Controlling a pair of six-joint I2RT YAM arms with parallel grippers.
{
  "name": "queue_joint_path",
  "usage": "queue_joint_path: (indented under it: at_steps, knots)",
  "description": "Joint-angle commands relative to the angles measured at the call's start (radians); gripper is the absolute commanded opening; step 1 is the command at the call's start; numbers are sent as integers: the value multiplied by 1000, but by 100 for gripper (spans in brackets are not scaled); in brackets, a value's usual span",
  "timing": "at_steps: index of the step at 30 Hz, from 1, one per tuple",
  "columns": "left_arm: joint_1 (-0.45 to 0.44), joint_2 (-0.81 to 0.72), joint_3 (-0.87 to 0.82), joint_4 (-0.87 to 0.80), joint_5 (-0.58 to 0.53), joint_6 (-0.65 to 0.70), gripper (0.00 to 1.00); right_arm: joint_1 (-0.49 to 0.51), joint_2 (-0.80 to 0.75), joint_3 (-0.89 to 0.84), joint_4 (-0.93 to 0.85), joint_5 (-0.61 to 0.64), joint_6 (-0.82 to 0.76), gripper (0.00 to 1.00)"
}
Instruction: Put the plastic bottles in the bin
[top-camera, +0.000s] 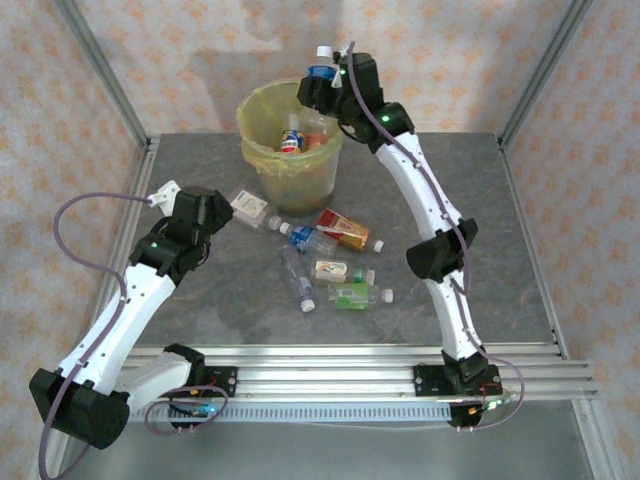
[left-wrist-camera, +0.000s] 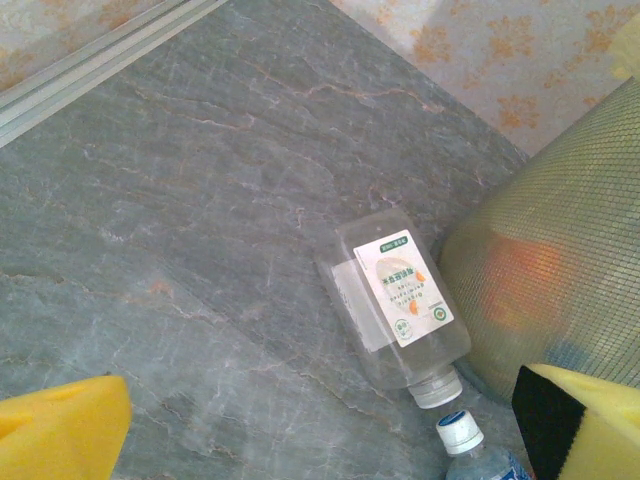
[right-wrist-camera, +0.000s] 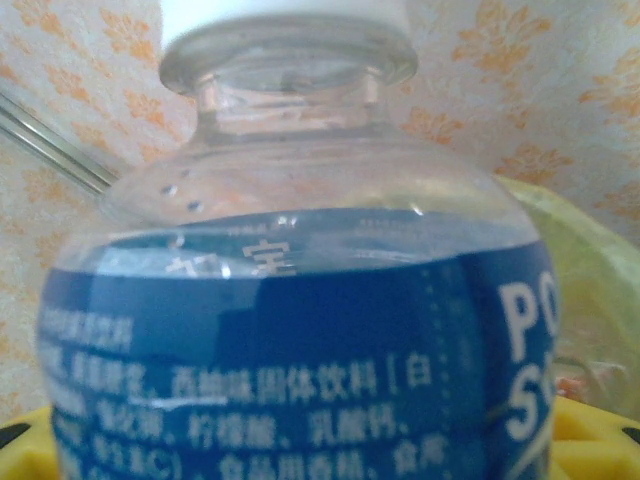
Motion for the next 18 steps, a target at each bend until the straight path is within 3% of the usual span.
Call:
queue_joint_path:
  at_steps: [1,9,18]
  knots:
    - [-3,-5,22,-10,-7,2,100,6,39,40,73,-12,15,27]
    - [-4,1,26,-12,-5,12,100,7,98,49,78,-5,20,30]
    - [-4,2,27,-14,-5,10,100,8,108,51,42,12,-1,55]
